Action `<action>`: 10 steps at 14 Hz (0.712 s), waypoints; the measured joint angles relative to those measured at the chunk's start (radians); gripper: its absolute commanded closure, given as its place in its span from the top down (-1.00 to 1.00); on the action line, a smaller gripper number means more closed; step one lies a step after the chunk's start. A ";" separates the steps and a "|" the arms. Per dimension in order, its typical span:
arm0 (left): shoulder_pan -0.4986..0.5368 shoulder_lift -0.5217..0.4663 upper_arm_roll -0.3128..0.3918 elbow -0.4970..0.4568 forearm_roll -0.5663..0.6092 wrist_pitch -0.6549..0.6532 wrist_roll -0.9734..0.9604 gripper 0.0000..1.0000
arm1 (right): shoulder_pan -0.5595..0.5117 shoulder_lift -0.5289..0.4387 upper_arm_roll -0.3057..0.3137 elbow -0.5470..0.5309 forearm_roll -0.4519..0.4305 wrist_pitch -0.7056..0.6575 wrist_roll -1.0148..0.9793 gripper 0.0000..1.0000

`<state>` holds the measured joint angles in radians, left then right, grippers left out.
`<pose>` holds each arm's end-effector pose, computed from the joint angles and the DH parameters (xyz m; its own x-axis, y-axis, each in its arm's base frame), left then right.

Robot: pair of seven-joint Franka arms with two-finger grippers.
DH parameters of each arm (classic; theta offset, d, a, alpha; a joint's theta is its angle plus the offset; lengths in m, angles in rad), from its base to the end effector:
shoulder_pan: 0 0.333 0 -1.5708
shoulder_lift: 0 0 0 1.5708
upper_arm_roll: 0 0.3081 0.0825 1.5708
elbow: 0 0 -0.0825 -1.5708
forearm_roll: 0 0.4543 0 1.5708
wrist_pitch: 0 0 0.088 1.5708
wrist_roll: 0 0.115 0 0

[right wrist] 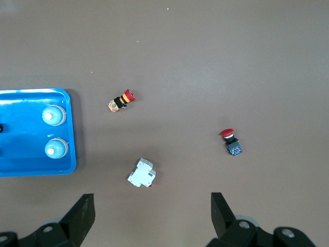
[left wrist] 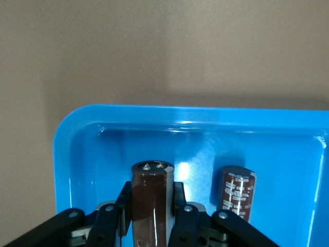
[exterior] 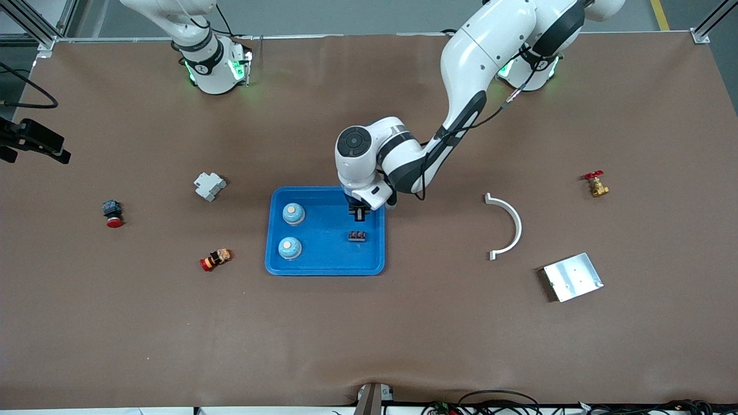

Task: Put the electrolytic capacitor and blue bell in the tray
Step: 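Lower the capacitor into the tray and open the left gripper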

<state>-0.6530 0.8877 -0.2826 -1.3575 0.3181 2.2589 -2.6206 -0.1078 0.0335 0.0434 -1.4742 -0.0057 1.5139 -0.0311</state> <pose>0.5096 -0.6068 0.1496 -0.0221 0.9994 -0.0260 0.9981 0.0236 0.0574 0.6283 -0.0417 0.6347 0.9994 -0.0337 0.0061 -0.0337 -0.9994 0.0044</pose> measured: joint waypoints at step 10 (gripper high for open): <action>-0.013 0.032 0.010 0.000 0.002 0.019 0.009 -0.04 | 0.000 0.000 0.000 0.000 0.000 0.000 0.000 1.00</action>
<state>-0.6656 0.9202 -0.2729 -1.3571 0.3203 2.2782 -2.6115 -0.1078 0.0335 0.0434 -1.4742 -0.0057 1.5140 -0.0311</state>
